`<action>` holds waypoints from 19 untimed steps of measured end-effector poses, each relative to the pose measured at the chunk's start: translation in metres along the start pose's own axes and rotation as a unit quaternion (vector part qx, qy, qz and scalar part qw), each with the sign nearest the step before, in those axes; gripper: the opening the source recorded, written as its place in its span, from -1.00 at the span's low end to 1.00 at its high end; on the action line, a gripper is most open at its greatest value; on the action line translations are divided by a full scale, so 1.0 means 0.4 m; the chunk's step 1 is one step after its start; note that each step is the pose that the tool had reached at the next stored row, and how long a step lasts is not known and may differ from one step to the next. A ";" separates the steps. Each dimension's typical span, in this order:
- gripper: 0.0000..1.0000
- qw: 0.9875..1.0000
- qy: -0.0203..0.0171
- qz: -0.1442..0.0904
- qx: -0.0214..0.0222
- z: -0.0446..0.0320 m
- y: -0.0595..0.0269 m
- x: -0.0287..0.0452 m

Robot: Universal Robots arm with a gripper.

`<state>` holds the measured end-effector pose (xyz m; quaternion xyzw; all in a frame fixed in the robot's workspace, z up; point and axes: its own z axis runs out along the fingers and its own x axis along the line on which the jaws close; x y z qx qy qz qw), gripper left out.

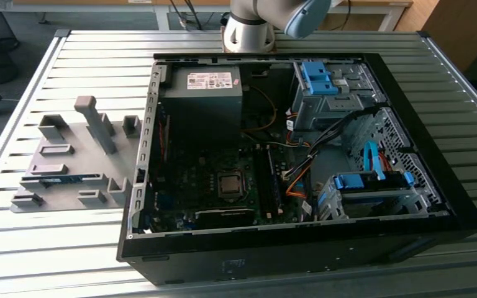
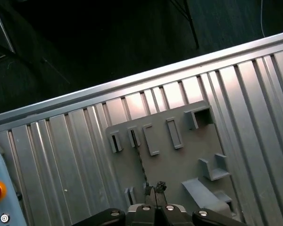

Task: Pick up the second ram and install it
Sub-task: 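Pick up the second ram and move it above second insertion slot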

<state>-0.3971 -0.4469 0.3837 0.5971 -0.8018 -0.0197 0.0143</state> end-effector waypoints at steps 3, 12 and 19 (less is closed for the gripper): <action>-0.79 1.000 0.001 -0.026 0.000 0.002 0.000 0.000; -0.79 0.999 -0.006 -0.043 0.025 0.012 0.010 0.003; -0.79 0.999 -0.008 -0.043 0.024 0.012 0.010 0.004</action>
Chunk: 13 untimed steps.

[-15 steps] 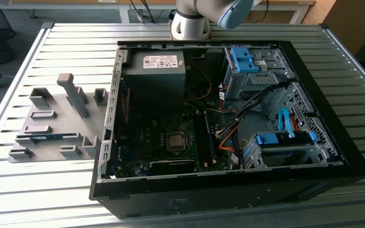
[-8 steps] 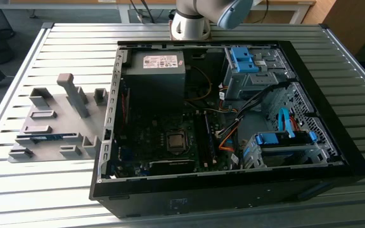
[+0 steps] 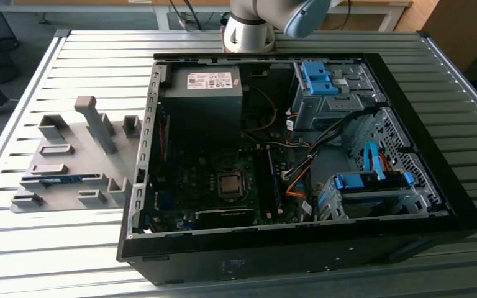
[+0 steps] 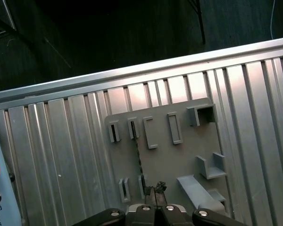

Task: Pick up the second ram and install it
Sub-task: 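Pick up the second ram and move it above second insertion slot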

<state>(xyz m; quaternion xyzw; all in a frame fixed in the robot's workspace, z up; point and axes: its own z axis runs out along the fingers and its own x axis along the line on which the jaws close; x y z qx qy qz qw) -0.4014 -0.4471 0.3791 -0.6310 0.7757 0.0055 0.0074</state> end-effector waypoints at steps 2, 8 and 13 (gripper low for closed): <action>-0.79 1.000 0.000 0.000 0.000 0.000 0.000 0.000; -0.79 1.000 0.000 -0.005 0.000 0.000 0.000 0.000; -0.79 0.999 0.000 -0.040 0.000 0.008 0.000 0.001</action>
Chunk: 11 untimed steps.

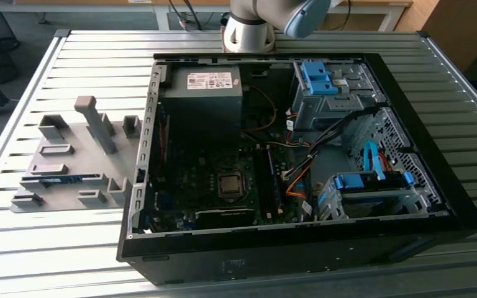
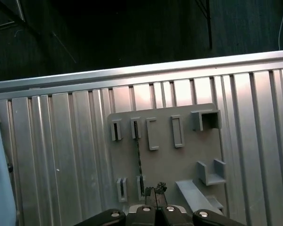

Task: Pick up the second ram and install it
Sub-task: 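Pick up the second ram and move it above second insertion slot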

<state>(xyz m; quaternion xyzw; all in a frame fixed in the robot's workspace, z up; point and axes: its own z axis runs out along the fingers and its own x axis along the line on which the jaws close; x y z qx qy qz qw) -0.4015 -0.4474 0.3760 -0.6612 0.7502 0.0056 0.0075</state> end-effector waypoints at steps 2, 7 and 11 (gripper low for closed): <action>-0.79 1.000 0.000 -0.001 0.000 0.005 0.000 0.000; -0.67 1.000 0.000 0.000 0.000 0.008 0.000 0.001; -0.29 1.000 0.000 0.000 0.000 0.016 0.000 0.003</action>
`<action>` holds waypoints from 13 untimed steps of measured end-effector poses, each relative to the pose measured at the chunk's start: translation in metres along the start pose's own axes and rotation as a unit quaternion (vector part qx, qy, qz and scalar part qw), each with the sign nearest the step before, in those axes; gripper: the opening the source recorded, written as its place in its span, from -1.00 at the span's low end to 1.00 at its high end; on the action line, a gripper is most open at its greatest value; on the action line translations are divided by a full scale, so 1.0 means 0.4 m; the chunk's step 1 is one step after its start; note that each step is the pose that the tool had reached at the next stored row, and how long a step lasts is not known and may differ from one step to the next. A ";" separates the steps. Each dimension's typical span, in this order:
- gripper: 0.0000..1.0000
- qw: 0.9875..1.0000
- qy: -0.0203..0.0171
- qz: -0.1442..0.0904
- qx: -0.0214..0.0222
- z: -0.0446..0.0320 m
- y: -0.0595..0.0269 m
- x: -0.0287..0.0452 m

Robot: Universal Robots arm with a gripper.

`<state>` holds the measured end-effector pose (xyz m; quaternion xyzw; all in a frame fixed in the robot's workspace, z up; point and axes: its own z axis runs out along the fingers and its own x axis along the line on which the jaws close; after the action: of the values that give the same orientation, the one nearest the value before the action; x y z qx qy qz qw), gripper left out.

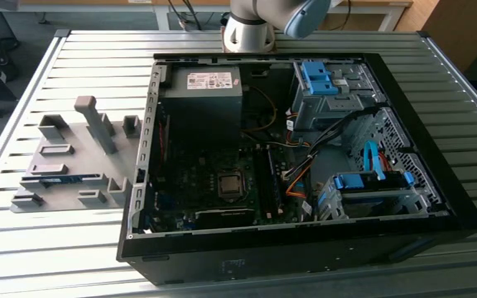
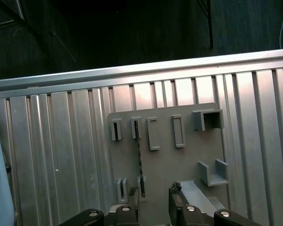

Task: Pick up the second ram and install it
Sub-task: 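Pick up the second ram and move it above second insertion slot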

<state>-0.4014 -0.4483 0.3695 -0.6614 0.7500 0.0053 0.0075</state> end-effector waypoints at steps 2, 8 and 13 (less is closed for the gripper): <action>-0.17 1.000 0.000 0.000 0.000 0.009 0.000 0.001; -0.17 1.000 0.000 0.000 0.000 0.025 0.000 0.003; -0.17 1.000 0.000 0.000 0.000 0.026 0.000 0.003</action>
<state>-0.4013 -0.4492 0.3592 -0.6610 0.7503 0.0056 0.0073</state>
